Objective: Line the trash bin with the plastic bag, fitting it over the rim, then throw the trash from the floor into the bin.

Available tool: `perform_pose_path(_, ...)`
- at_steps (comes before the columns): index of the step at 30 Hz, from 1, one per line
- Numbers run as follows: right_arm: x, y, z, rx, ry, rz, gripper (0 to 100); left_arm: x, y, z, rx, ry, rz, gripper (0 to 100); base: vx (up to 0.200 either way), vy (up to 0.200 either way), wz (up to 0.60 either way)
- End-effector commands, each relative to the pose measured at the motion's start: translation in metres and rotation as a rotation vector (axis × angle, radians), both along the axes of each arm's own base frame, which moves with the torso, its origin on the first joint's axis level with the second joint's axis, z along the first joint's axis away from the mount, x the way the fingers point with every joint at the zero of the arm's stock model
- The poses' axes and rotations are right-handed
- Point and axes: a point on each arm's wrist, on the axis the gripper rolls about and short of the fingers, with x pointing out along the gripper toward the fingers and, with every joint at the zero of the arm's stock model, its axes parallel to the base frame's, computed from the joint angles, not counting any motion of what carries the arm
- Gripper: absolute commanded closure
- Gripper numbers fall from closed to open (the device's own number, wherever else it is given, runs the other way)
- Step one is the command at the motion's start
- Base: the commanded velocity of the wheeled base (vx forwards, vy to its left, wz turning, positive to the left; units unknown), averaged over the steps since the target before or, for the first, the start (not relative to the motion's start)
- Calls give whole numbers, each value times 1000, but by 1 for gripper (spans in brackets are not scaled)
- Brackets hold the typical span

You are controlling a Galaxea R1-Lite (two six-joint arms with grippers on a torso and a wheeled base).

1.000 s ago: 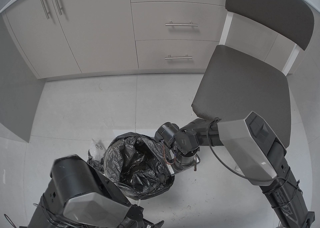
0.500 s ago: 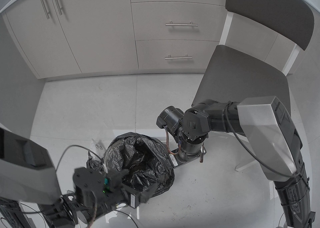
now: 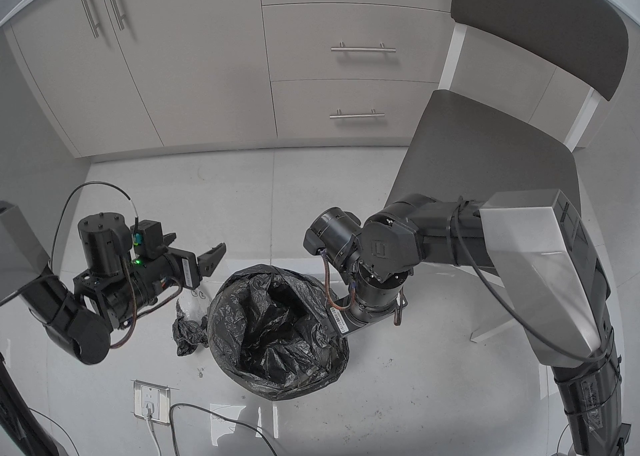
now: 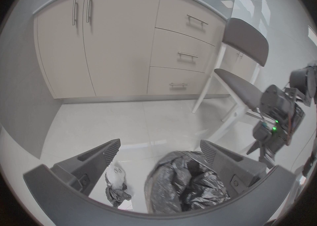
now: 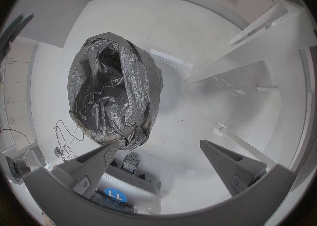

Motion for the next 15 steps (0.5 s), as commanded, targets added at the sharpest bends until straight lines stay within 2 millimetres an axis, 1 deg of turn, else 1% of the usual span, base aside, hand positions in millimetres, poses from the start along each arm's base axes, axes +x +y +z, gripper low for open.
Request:
perform_pose_path(1,0,7,-10,0,0,11,0,39,21,-27,11,64,40,0,0,0,0)
perform_pose_path(2,-1,7,-11,0,0,13,0,41,20,-30,11,68,41,0,0,0,0)
perform_pose_path(3,-1,10,-13,5,-3,18,0,45,20,-39,14,90,41,0,0,0,0)
perform_pose_path(5,-3,15,-17,8,-3,29,0,49,19,-49,17,113,39,0,0,0,0)
perform_pose_path(7,-5,22,-24,16,-14,41,0,51,18,-56,18,130,37,0,0,0,0)
perform_pose_path(8,-5,22,-24,16,-14,41,0,51,18,-56,18,130,37,0,0,0,0)
perform_pose_path(9,-4,30,-27,48,-46,49,0,53,16,-63,20,145,36,0,0,0,0)
perform_pose_path(11,-2,37,-31,86,-82,59,0,53,14,-70,12,158,33,0,0,0,0)
perform_pose_path(15,2,43,-43,96,-104,71,0,58,9,-83,-9,146,28,0,0,0,0)
